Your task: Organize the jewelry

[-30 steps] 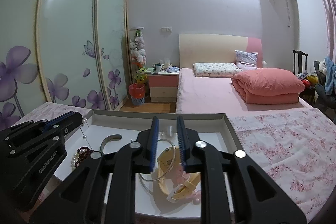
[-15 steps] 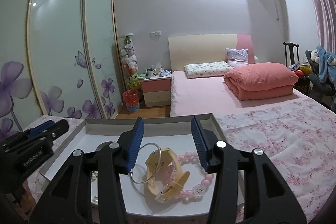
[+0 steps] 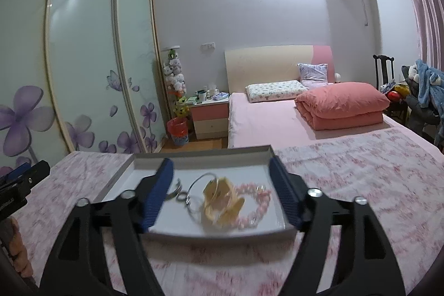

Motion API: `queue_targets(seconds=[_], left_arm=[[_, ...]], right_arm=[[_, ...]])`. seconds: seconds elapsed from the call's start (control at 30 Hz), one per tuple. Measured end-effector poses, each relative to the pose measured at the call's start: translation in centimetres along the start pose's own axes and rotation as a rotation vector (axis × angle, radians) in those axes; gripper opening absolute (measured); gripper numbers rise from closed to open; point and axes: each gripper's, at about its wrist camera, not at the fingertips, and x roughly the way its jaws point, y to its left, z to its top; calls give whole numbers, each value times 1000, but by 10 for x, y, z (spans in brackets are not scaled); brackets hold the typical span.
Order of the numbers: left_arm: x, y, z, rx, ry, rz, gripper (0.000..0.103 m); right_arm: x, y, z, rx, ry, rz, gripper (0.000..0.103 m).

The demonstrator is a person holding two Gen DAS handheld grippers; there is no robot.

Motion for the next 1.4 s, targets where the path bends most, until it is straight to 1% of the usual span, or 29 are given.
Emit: queue_targets(seconds=[0.07, 0.1, 0.13, 0.2, 0.3, 0.4, 0.47, 0.6, 0.77, 0.9, 1.4], left_arm=[[-12, 0, -8, 19, -7, 24, 99], [-18, 0, -11, 27, -10, 34, 99], [-23, -1, -15, 35, -10, 38, 99], [-32, -1, -22, 43, -8, 43, 99], [-42, -3, -28, 47, -7, 53, 99], [-56, -4, -32, 53, -24, 67, 99], [-63, -7, -35, 61, -36, 70, 99], [-71, -16, -41, 88, -39, 59, 99], [-70, -23, -46, 116, -26, 50, 99], [-68, -21, -48, 103, -13, 48, 99], [-65, -20, -50, 101, -6, 44, 99]], right_arm=[[-13, 5, -7, -6, 4, 2, 89], [-17, 7, -9, -8, 5, 2, 95], [-24, 8, -13, -12, 6, 3, 98], [-33, 13, -18, -25, 2, 0, 101], [-46, 22, -26, -77, -19, -37, 101], [-60, 31, -34, -145, -60, -107, 101], [-66, 32, -38, -152, -69, -119, 101], [-71, 31, -44, -140, -61, -104, 101], [-71, 25, -54, -123, -32, -114, 101], [-68, 22, -55, -105, -19, -112, 101], [-70, 21, -56, -99, -24, -98, 101]])
